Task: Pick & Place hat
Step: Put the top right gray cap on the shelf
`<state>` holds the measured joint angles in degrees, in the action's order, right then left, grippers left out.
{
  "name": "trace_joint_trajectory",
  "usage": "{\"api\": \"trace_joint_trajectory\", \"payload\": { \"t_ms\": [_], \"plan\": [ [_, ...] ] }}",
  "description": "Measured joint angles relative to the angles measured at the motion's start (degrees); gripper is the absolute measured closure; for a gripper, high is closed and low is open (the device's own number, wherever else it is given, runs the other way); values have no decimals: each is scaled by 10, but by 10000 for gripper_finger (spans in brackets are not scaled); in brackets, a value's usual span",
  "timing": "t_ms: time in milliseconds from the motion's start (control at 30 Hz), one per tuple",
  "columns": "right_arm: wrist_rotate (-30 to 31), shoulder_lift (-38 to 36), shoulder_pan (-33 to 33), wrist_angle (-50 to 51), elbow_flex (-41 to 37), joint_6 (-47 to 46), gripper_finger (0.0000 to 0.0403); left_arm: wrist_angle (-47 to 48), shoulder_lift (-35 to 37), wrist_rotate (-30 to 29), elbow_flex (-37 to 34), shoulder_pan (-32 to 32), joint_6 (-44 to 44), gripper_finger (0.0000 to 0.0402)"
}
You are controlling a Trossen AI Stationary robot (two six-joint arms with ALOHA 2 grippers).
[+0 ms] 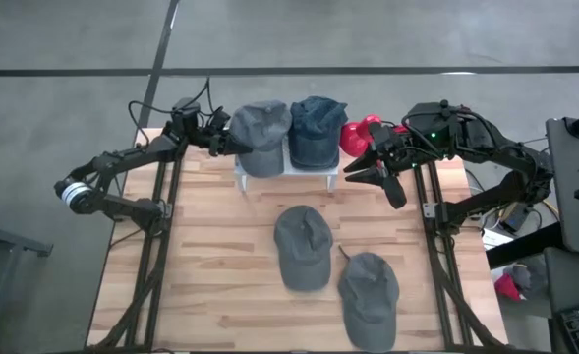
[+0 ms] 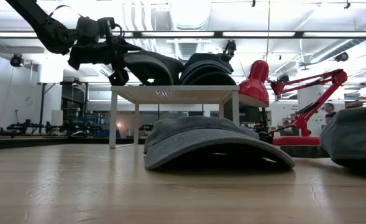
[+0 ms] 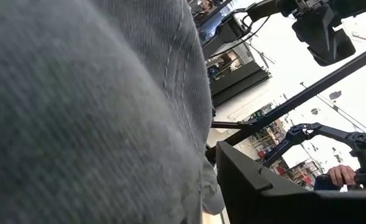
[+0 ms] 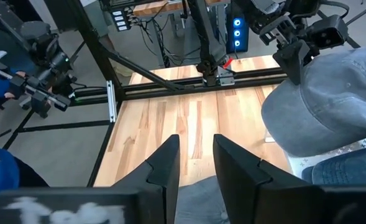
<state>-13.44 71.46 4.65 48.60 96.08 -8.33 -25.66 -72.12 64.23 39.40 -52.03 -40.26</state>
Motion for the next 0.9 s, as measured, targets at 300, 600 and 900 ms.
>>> {"api": "trace_joint_trajectory", "payload": {
  "t_ms": [300, 600, 900],
  "plan": [
    [0, 0, 0, 0, 0, 0, 328, 85, 0, -15, 7, 0, 64, 317],
    [0, 0, 0, -1, 0, 0, 322, 198, 2, -22, 42, 0, 141, 317],
    [0, 0, 0, -1, 0, 0, 306, 439, 3, -97, 108, 1, 300, 316]
  ]
}}
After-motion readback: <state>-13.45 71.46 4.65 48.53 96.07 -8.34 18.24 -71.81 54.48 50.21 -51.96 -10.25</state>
